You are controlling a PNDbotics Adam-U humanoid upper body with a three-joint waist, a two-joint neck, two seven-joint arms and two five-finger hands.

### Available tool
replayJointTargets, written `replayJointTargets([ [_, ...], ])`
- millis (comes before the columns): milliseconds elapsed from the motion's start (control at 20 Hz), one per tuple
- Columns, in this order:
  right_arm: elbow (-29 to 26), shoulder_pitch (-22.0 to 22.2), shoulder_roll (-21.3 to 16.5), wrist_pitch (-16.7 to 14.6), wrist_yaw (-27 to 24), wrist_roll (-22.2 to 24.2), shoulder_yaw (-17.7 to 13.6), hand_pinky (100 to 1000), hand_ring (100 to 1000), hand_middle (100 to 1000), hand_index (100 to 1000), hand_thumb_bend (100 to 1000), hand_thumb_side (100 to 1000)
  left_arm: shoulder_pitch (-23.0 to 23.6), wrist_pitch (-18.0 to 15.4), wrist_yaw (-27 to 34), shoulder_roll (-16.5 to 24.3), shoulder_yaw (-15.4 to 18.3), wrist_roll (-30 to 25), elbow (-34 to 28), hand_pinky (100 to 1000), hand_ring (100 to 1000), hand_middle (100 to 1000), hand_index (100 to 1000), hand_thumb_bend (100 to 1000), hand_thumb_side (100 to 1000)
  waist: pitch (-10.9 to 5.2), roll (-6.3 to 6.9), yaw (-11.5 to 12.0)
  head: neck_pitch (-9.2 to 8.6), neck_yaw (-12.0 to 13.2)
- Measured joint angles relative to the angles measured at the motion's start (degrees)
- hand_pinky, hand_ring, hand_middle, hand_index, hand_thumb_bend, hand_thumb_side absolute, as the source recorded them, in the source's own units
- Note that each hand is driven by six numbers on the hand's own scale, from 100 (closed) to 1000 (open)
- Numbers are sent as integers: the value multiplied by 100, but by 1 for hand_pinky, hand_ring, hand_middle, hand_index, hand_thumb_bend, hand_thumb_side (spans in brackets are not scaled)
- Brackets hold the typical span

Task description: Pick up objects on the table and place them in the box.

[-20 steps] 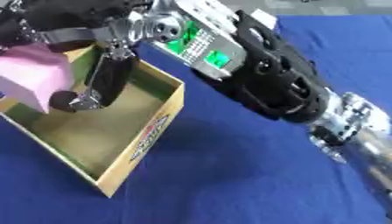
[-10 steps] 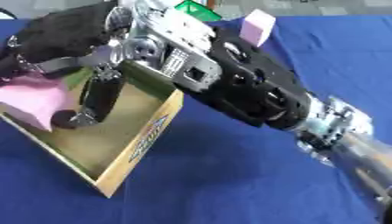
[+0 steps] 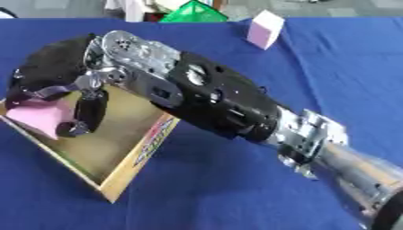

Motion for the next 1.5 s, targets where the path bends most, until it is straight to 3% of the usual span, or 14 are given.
replayJointTargets([
  [150, 258, 2, 102, -117, 334, -131, 8, 702, 773, 750, 858, 180, 286, 7, 4, -3, -16, -15, -10, 0, 809, 773, 701, 899, 679, 839, 0, -7, 14, 0, 0],
  [250, 390, 11, 135, -188, 511, -177, 14, 752, 825, 800, 888, 293, 296, 17, 0, -5, -38, -25, -15, 0, 809, 773, 701, 899, 680, 840, 0, -15, 16, 0, 0],
  [300, 431, 26, 149, -227, 572, -181, 14, 804, 886, 845, 916, 392, 318, 28, -1, -7, -43, -27, -16, 0, 809, 773, 701, 898, 680, 840, 0, -17, 14, 0, 1],
  [550, 447, 48, 150, -410, 711, -25, -41, 904, 1000, 937, 966, 511, 369, 51, -1, -10, -44, -28, -16, 0, 810, 773, 702, 898, 679, 840, 0, -15, -8, 0, 10],
  [700, 364, 48, 148, -373, 713, 36, -172, 894, 978, 911, 956, 464, 364, 58, -1, -11, -44, -28, -16, 0, 810, 775, 701, 898, 679, 840, 0, -3, -17, 0, 26],
  [950, -60, 48, 88, -70, 414, -206, -541, 851, 916, 856, 926, 268, 350, 76, -1, -14, -44, -28, -16, 1, 810, 775, 701, 898, 678, 841, 0, 8, -48, 0, 59],
  [1250, -673, 51, -351, 523, -320, -677, -1274, 831, 888, 839, 916, 231, 379, 120, -2, -28, -43, -27, -14, 12, 811, 775, 701, 898, 679, 840, -15, 8, -98, 2, 124],
  [1500, -790, 209, -888, 906, -812, -846, -1822, 830, 888, 841, 919, 236, 398, 165, -3, -34, -39, -26, -12, 24, 811, 774, 700, 898, 678, 841, -16, 14, -144, 2, 172],
])
